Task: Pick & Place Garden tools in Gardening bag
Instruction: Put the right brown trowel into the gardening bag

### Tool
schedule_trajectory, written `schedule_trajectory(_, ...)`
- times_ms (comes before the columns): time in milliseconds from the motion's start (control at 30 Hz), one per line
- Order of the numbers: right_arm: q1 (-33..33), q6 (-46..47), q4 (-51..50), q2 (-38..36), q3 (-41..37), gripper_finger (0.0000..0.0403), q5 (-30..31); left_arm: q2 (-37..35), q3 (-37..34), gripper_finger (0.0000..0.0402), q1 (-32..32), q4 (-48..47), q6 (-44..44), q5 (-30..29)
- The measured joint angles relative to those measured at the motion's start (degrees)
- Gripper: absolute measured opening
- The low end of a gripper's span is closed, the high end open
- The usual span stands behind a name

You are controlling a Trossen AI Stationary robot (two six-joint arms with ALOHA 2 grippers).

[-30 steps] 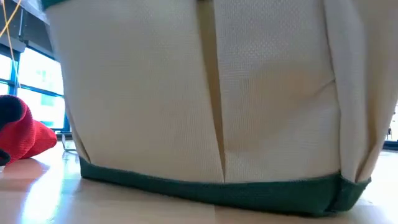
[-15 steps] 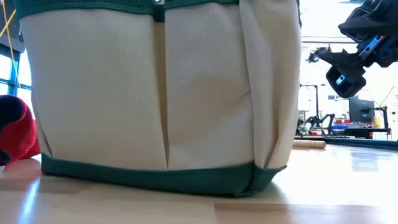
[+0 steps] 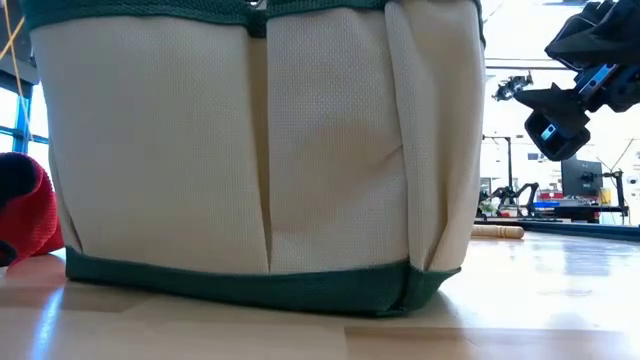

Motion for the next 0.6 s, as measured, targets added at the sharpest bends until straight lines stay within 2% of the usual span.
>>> schedule_trajectory(133, 0.00, -0.33, 0.47, 0.26, 0.00, 0.0210, -0.13, 0.04, 1.04, 0.0180, 0.00, -1.57, 1.23, -1.65)
schedule_trajectory(233, 0.00, -4.42, 3.09, 0.24, 0.02, 0.0210, -0.60, -0.02, 4.16, 0.0181, 0.00, -3.94, 2.64, -3.39)
schedule_trajectory(433, -0.07, -18.67, 13.46, 0.22, 0.00, 0.0210, -1.17, -0.24, 12.89, 0.0181, -0.04, -5.00, 7.96, -9.70)
schedule_trajectory(600, -0.07, -33.98, 19.84, 0.22, 0.00, 0.0210, 5.01, -0.52, 20.46, 0.0182, -0.04, -4.74, 14.88, -15.46)
